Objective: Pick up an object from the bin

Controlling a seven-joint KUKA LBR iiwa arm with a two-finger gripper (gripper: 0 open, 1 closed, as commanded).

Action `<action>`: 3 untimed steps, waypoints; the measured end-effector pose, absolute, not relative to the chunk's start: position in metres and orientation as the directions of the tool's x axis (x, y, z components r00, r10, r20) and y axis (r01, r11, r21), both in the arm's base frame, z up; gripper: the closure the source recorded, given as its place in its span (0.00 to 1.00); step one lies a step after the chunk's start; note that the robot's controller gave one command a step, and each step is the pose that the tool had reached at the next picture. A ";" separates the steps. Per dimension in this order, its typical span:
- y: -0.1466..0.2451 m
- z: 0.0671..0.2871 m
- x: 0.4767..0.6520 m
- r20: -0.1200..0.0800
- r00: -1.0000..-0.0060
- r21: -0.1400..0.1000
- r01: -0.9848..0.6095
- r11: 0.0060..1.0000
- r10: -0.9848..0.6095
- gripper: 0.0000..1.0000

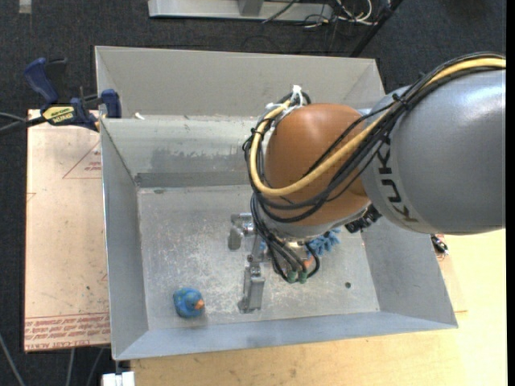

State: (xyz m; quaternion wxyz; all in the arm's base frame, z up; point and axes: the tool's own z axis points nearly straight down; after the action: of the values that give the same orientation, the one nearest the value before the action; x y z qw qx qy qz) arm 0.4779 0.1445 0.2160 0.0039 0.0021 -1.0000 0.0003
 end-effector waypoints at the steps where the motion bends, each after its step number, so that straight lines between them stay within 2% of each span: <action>1: 0.143 0.220 0.480 0.000 -1.000 0.001 0.000 1.000 0.000 0.00; 2: 0.168 0.172 0.486 -0.002 -0.995 0.002 -0.098 0.995 -0.098 0.00; 3: 0.218 0.158 0.479 -0.002 -0.978 0.004 -0.211 0.978 -0.211 0.00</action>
Offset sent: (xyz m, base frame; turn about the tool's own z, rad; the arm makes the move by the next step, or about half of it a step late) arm 0.0182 0.0719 -0.1460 -0.2929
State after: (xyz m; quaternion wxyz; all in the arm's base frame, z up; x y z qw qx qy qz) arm 0.4793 0.2176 0.1585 -0.0006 0.1060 -0.9944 -0.0018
